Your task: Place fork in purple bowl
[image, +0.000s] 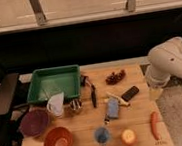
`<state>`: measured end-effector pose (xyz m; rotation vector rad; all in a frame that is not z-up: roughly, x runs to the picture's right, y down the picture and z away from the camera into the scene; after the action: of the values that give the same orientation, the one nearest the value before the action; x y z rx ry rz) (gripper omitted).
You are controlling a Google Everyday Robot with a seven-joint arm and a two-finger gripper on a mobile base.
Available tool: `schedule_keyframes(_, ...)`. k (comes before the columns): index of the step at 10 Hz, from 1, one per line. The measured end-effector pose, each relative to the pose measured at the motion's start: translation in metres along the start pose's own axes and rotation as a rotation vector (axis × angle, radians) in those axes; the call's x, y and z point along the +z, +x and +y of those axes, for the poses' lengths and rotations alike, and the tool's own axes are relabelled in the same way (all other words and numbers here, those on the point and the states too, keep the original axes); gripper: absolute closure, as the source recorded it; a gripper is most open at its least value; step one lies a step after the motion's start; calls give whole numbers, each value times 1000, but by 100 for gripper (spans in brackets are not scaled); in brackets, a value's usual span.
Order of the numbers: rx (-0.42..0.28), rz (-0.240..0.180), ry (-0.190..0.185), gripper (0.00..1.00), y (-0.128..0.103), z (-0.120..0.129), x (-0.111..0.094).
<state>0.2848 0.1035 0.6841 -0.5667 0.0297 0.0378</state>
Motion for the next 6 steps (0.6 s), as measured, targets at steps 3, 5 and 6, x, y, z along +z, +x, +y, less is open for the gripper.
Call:
schedule_keyframes(3, -152, -69, -22, 35, -23, 1, -5)
schedule_keyframes(5, -287, -144, -46, 35, -63, 10, -9)
schedule_keyframes(6, -349, -174, -56, 35, -84, 15, -10)
